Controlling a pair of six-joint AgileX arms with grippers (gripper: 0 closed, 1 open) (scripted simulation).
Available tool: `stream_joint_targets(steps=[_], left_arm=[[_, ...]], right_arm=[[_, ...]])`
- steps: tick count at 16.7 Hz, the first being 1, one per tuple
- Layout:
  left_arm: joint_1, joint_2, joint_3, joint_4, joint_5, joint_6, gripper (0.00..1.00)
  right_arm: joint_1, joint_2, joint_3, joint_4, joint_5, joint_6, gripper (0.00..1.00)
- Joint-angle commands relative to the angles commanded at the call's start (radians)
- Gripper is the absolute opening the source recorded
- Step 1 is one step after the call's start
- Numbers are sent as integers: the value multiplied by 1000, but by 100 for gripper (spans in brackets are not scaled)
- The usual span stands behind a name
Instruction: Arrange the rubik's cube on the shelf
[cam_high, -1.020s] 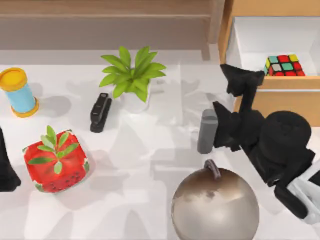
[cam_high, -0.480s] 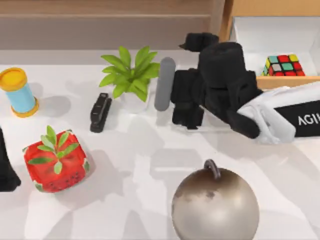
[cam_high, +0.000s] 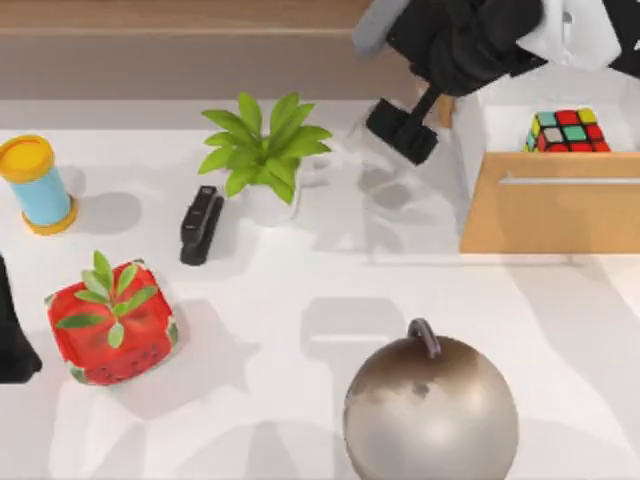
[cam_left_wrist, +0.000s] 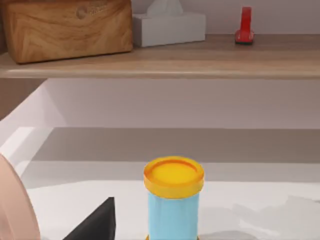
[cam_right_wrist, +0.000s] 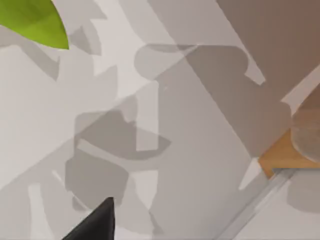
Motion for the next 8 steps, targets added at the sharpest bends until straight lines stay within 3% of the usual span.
stream_joint_targets(steps=[4, 8], left_arm=[[0, 0, 0, 0, 0, 0, 100], [0, 0, 0, 0, 0, 0, 100]], right_arm=[[-151, 105, 363, -436, -39, 287, 100], [-276, 253, 604, -735, -70, 503, 100]])
